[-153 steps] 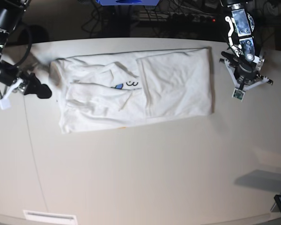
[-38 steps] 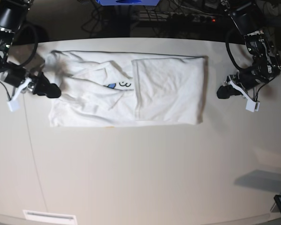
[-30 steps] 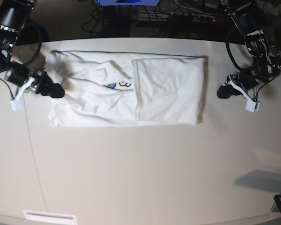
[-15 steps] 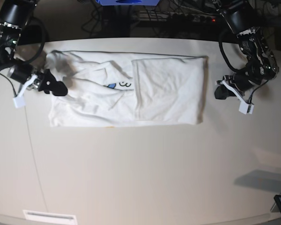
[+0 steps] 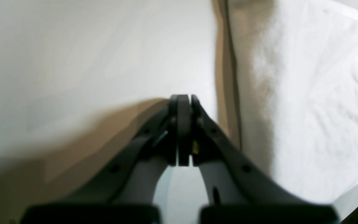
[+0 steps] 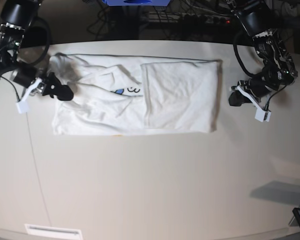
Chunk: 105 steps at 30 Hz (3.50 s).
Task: Fold the T-shirt properly
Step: 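Pinch the shirt's two short ends with both grippers, then fold both held ends toward the shirt's middle with both grippers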
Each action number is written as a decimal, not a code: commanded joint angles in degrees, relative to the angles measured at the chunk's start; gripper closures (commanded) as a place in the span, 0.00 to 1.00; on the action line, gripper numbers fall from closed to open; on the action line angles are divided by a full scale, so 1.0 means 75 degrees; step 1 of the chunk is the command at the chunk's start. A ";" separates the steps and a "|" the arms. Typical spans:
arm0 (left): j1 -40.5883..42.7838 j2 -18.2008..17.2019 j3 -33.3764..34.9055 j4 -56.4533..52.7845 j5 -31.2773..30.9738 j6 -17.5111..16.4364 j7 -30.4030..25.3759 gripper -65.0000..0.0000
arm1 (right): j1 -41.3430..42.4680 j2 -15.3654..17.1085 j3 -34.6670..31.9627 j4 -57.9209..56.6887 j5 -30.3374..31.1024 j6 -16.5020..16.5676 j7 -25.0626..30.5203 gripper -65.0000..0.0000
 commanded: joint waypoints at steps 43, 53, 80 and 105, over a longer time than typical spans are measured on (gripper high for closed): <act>0.0041 -0.0141 -0.0022 -0.0375 0.0096 -0.0037 0.0093 1.00 | -0.0276 -0.0484 -0.0734 0.0679 -0.0497 -0.2305 -0.0331 0.42; -0.0065 -0.0141 -0.0022 -0.0399 0.0096 -0.0037 0.0093 1.00 | -0.0393 -0.0461 -0.0676 0.1078 -0.0438 -0.3032 -0.0331 0.42; 0.0205 0.0364 0.1268 -0.0411 0.0096 -0.0037 0.0105 1.00 | 0.0076 0.0278 -0.0734 0.1793 -0.0556 -0.4591 0.0067 1.00; 0.0123 0.0856 0.1737 -0.0422 0.0096 -0.0037 0.0105 1.00 | -0.0030 0.0137 -0.2246 0.4665 -0.4049 -0.6642 0.0372 1.00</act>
